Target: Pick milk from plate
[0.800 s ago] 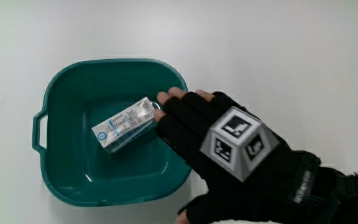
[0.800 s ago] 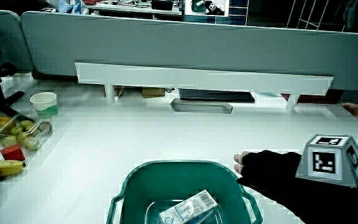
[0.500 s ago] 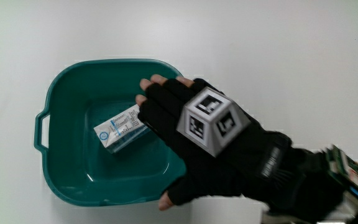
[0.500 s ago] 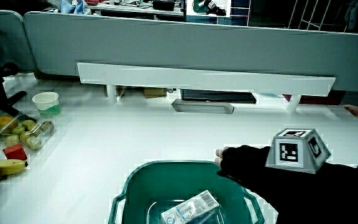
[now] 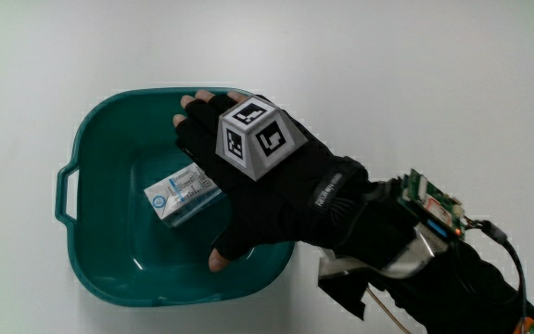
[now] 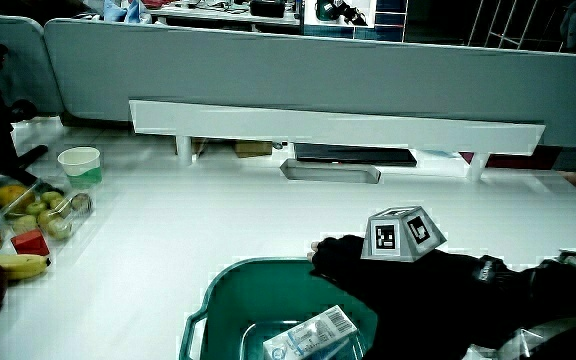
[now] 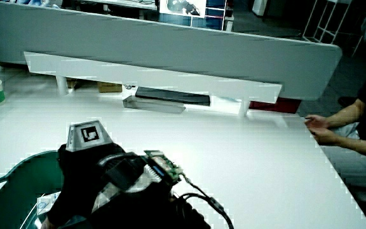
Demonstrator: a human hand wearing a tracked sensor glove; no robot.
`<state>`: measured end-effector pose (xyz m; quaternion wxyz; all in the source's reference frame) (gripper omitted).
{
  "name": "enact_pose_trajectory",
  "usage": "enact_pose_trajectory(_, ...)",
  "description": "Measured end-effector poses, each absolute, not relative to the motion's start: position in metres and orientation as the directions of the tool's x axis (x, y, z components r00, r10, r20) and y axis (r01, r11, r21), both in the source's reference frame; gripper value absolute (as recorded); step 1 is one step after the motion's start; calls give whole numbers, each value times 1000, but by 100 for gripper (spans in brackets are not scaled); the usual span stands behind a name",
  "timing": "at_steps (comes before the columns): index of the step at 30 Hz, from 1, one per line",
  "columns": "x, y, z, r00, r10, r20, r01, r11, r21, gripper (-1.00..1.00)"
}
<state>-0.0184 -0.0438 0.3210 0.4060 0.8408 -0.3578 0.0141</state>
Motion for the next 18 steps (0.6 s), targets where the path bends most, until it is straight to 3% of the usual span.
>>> enact_pose_trajectory(18, -40, -54, 370, 759, -559, 333, -590, -375, 715, 0)
